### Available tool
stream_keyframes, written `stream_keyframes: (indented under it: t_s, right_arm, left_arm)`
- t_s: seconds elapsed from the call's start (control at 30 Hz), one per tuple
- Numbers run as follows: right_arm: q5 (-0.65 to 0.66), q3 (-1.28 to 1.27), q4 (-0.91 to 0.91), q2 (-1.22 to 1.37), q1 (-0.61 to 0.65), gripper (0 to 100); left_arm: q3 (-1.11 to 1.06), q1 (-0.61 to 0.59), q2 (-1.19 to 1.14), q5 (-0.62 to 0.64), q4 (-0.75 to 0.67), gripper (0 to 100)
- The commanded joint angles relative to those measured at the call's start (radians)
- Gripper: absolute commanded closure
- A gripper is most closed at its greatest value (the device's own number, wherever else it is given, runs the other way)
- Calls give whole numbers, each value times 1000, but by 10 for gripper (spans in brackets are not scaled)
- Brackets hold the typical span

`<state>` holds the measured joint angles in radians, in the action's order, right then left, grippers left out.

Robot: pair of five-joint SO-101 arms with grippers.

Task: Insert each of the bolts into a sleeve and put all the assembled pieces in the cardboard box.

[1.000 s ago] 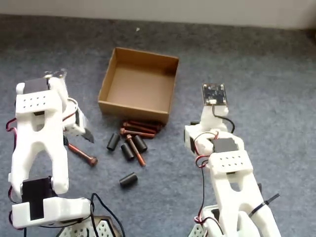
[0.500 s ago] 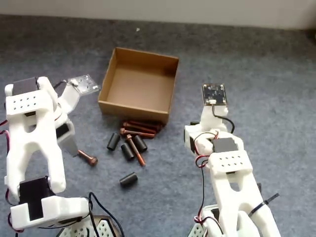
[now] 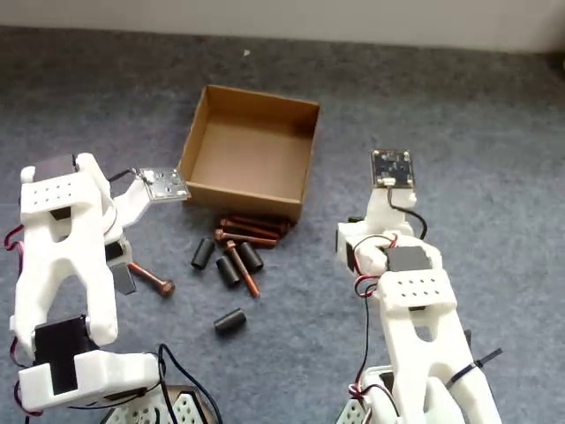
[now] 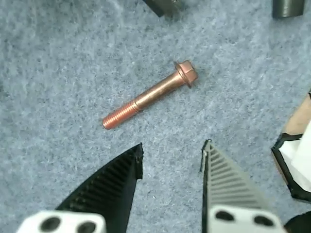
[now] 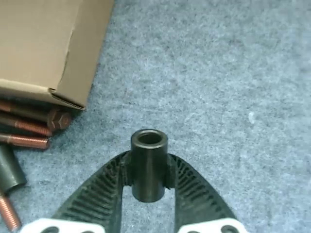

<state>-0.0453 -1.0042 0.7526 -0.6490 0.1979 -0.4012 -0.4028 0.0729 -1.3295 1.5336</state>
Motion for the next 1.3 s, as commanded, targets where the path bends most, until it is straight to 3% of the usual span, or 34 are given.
stream_keyframes:
  t_s: [0.0, 0.7, 1.07, 1.27]
  right_arm:
    - [11, 21, -19, -39, -47, 993]
    - [12, 21, -19, -38, -76, 993]
    - [12, 21, -21, -38, -76, 993]
    - [12, 21, -21, -38, -76, 993]
  left_arm:
    - [-77, 21, 12, -466, -117, 773]
    - [-397, 165, 13, -497, -514, 775]
    - [-412, 168, 13, -489, -528, 777]
    - [-409, 217, 15, -393, -522, 923]
